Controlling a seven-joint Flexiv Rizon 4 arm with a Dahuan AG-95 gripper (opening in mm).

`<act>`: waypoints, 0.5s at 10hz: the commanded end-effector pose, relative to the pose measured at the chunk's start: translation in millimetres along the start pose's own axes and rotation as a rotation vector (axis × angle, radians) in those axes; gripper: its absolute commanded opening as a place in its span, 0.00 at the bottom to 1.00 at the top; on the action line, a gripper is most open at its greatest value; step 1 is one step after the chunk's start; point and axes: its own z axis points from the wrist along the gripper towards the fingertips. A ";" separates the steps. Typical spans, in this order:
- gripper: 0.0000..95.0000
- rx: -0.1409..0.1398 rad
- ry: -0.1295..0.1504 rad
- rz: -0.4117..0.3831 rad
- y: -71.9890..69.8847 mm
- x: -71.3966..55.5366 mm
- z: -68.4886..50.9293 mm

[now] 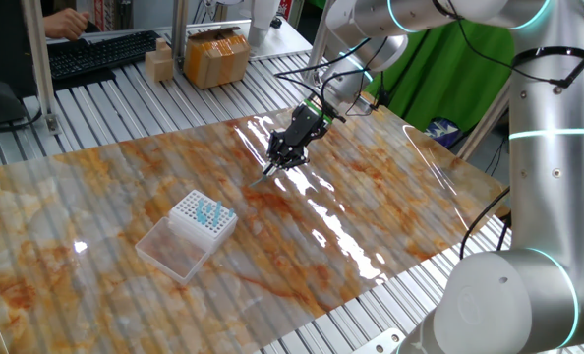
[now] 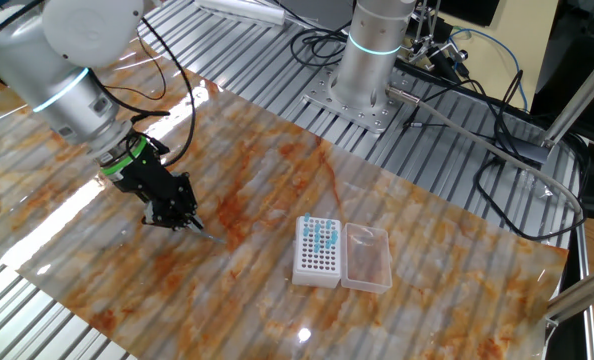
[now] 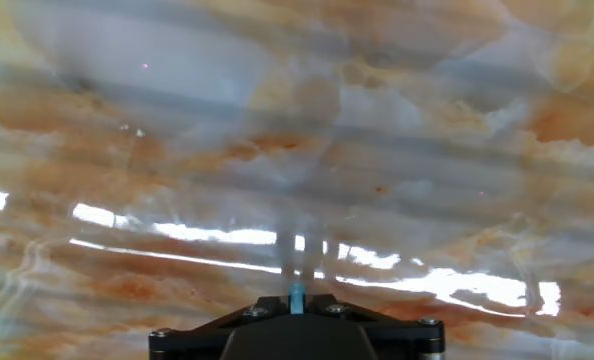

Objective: Insert a medium pipette tip into the holder for medium pipette tips

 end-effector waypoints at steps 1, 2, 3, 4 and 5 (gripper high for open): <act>0.00 -0.004 -0.015 -0.018 0.5 3.7 -3.7; 0.00 -0.008 -0.026 -0.026 1.1 7.1 -5.7; 0.00 -0.013 -0.041 -0.034 2.0 11.8 -7.5; 0.00 -0.014 -0.070 -0.044 3.5 18.7 -9.3; 0.00 -0.010 -0.103 -0.050 5.7 28.6 -10.2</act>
